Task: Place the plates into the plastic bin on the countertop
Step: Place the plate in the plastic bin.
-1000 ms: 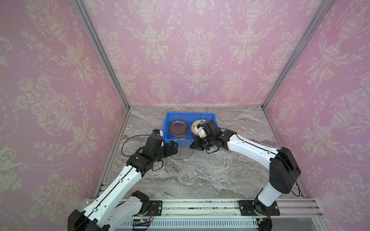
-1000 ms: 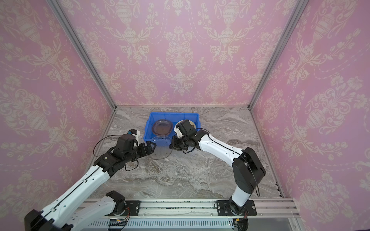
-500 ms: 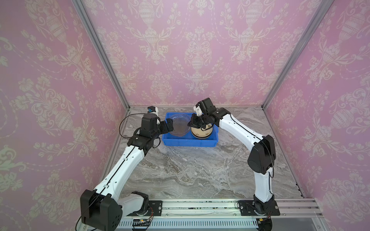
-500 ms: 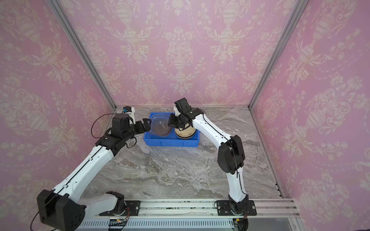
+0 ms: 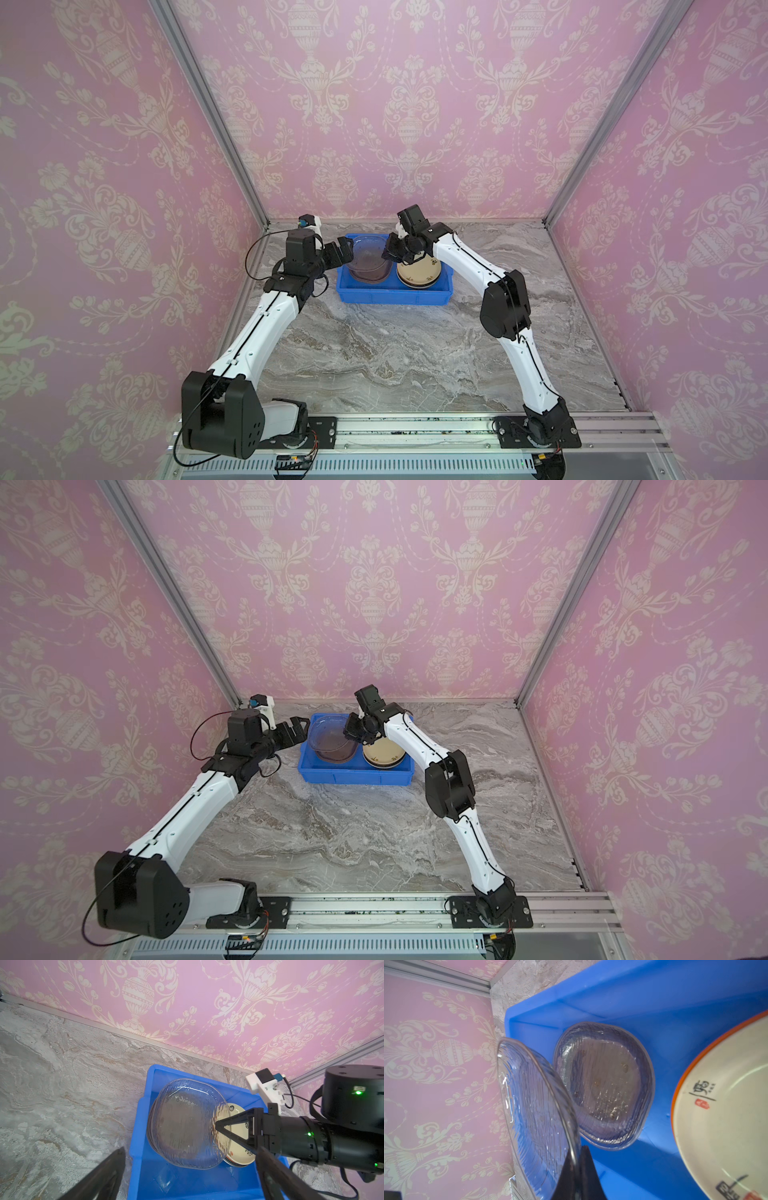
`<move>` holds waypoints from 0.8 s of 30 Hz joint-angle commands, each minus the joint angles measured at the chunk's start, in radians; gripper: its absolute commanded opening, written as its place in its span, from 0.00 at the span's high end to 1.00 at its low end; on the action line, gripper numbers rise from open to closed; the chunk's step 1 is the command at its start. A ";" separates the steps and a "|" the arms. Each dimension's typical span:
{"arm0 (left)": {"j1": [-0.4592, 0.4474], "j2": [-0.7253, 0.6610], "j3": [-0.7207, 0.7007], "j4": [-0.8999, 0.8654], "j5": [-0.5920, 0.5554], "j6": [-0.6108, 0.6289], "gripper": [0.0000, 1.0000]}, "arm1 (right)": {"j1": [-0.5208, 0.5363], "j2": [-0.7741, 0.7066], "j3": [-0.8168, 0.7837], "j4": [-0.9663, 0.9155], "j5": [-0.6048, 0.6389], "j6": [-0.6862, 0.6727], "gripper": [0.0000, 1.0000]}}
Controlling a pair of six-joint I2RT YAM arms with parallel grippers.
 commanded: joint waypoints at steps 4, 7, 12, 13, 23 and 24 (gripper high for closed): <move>0.015 0.041 -0.015 0.037 0.055 -0.036 0.01 | -0.016 0.030 -0.023 0.051 0.026 0.065 1.00; 0.015 0.058 -0.013 0.042 0.068 -0.045 0.01 | -0.017 0.056 -0.019 0.052 0.022 0.073 1.00; 0.018 0.073 -0.018 0.051 0.080 -0.061 0.01 | -0.018 0.096 -0.011 0.054 0.027 0.086 1.00; 0.018 0.077 -0.019 0.057 0.091 -0.067 0.01 | -0.018 0.102 -0.007 0.054 0.028 0.089 1.00; 0.020 0.090 -0.021 0.063 0.100 -0.077 0.01 | -0.017 0.121 -0.001 0.065 0.026 0.103 0.87; 0.020 0.091 -0.019 0.063 0.102 -0.079 0.01 | -0.017 0.117 -0.006 0.068 0.027 0.105 0.86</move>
